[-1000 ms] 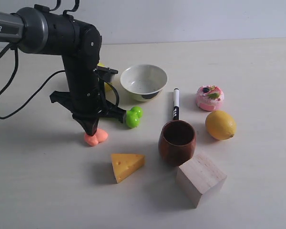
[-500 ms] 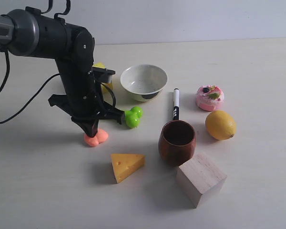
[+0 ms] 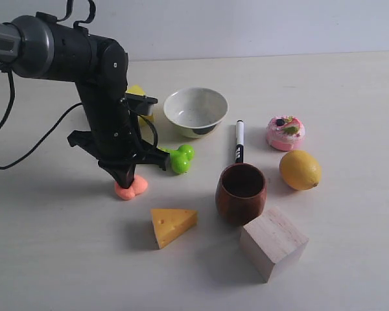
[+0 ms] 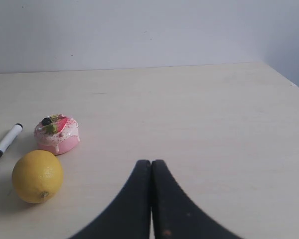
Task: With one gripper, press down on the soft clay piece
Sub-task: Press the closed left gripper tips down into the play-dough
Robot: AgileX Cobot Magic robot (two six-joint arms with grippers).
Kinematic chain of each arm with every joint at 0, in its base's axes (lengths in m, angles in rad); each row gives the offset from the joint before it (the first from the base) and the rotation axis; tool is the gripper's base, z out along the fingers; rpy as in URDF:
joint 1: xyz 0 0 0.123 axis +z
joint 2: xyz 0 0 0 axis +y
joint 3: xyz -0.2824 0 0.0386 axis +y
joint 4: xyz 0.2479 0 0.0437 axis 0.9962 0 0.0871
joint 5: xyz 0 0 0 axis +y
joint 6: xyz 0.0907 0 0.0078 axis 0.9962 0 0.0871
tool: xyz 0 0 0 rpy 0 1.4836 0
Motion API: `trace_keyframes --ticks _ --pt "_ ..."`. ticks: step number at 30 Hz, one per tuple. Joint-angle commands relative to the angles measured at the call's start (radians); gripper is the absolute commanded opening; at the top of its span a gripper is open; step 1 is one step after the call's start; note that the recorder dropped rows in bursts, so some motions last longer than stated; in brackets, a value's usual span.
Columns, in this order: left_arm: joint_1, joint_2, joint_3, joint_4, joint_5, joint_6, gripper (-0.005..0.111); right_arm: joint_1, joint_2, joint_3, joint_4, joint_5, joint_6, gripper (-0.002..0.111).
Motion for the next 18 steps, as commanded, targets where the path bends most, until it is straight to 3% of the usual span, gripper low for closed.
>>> trace_keyframes --ticks 1,18 --pt "-0.033 0.084 0.033 -0.082 -0.022 0.011 0.000 -0.005 -0.007 0.004 -0.007 -0.006 0.001 0.000" --pt "-0.047 0.084 0.033 -0.074 -0.042 0.025 0.000 -0.005 -0.007 0.004 -0.007 -0.006 0.001 0.000"
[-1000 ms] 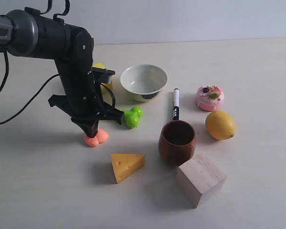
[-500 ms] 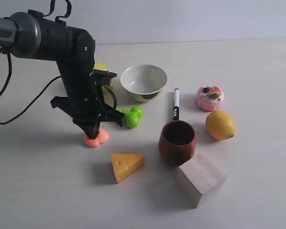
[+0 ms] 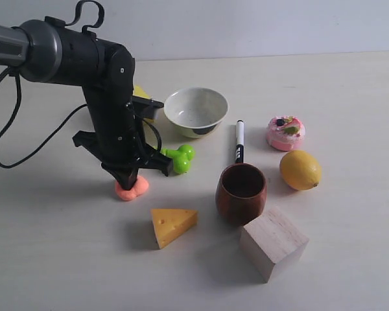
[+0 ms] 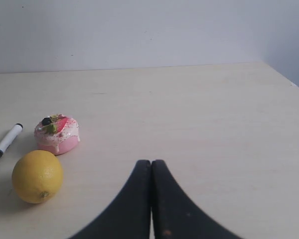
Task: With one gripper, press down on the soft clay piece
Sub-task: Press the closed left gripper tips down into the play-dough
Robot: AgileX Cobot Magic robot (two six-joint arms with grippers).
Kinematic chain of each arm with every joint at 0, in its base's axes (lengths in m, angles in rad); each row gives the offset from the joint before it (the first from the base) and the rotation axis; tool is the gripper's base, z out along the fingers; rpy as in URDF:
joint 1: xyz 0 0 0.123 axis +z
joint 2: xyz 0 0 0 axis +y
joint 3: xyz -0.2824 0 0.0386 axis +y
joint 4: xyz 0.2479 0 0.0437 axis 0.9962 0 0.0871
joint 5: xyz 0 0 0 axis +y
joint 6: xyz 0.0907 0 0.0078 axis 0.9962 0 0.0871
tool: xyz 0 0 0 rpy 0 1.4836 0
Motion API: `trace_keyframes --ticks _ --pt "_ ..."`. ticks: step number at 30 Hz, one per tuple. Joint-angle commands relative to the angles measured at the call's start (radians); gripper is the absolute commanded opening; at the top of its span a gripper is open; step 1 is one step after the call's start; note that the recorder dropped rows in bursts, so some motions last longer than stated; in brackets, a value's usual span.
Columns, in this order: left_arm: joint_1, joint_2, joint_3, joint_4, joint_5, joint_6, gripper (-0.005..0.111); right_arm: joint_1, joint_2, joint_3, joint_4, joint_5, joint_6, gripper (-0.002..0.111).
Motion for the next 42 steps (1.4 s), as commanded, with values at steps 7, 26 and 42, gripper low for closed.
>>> trace_keyframes --ticks 7,26,42 --pt "-0.025 0.074 0.034 -0.048 -0.025 0.006 0.003 -0.005 -0.007 0.004 -0.007 -0.006 0.001 0.000" --pt "-0.025 0.074 0.034 -0.013 -0.023 0.006 0.039 -0.005 -0.007 0.004 -0.007 -0.006 0.001 0.000" --pt "-0.025 0.006 0.034 0.016 -0.017 0.006 0.039 -0.005 -0.007 0.004 -0.007 -0.006 0.001 0.000"
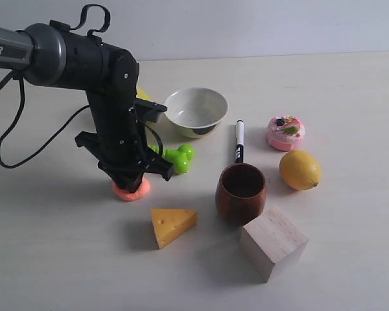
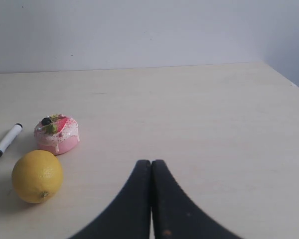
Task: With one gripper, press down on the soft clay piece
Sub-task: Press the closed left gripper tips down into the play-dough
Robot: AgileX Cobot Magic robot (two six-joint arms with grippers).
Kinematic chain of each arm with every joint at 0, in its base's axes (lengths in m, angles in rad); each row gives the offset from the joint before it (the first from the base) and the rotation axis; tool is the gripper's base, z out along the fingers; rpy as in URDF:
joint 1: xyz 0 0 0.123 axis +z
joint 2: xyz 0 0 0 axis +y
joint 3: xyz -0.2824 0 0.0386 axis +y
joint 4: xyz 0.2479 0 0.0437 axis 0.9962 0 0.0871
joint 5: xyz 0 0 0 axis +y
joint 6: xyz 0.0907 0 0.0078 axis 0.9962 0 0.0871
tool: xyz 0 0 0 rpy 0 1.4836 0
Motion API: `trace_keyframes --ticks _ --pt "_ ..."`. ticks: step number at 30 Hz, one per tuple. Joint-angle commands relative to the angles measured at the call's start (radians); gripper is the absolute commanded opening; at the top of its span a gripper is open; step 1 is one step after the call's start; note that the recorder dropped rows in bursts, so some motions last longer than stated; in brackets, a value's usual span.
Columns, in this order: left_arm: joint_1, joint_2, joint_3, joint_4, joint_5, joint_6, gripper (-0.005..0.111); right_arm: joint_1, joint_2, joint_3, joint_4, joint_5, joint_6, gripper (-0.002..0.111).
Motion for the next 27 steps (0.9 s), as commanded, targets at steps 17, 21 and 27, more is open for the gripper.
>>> trace_keyframes --ticks 17,21,27 --pt "-0.011 -0.027 0.028 -0.014 -0.009 0.006 0.000 -0.005 -0.007 0.004 -0.007 -0.006 0.001 0.000" --pt "-0.011 -0.048 0.028 -0.010 -0.009 0.003 0.000 -0.005 -0.007 0.004 -0.007 -0.006 0.001 0.000" --pt "-0.011 -0.067 0.028 0.021 -0.003 -0.022 0.000 -0.005 -0.007 0.004 -0.007 -0.006 0.001 0.000"
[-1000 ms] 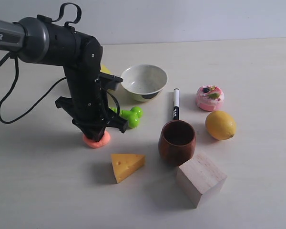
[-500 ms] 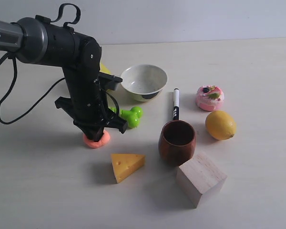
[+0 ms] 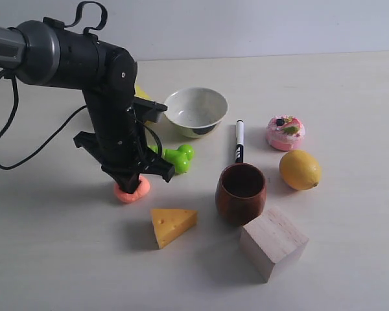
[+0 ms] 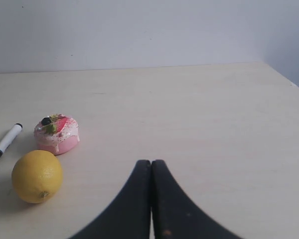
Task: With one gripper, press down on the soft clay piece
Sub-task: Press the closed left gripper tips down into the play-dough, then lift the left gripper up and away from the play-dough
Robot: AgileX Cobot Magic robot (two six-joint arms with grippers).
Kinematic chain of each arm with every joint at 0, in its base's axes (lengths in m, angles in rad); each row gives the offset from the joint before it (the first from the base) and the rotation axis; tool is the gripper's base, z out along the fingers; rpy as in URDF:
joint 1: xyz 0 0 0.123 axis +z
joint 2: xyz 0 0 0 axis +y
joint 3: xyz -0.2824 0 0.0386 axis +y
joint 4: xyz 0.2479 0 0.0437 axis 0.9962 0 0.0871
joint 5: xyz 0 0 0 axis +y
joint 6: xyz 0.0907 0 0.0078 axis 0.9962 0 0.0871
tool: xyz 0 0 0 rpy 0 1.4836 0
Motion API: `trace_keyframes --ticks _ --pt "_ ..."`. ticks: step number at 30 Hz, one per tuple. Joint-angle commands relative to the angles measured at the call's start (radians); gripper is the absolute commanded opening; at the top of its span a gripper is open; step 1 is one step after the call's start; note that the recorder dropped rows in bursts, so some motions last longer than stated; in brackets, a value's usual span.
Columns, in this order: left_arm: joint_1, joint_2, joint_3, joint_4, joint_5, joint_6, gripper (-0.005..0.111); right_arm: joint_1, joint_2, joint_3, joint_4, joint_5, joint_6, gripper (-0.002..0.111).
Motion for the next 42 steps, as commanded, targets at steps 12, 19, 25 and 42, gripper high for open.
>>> trace_keyframes --ticks 12,19,25,42 --pt "-0.001 -0.035 0.004 0.035 0.013 -0.045 0.003 -0.005 -0.007 0.004 -0.007 -0.006 0.001 0.000" --pt "-0.001 -0.035 0.004 0.035 0.005 -0.045 0.035 -0.005 -0.007 0.004 -0.007 -0.006 0.001 0.000" --pt "-0.001 -0.035 0.004 0.035 0.003 -0.045 0.031 -0.005 -0.007 0.004 -0.007 -0.006 0.001 0.000" --pt "-0.001 -0.038 0.004 0.055 0.016 -0.045 0.004 -0.005 -0.007 0.004 -0.007 -0.006 0.001 0.000"
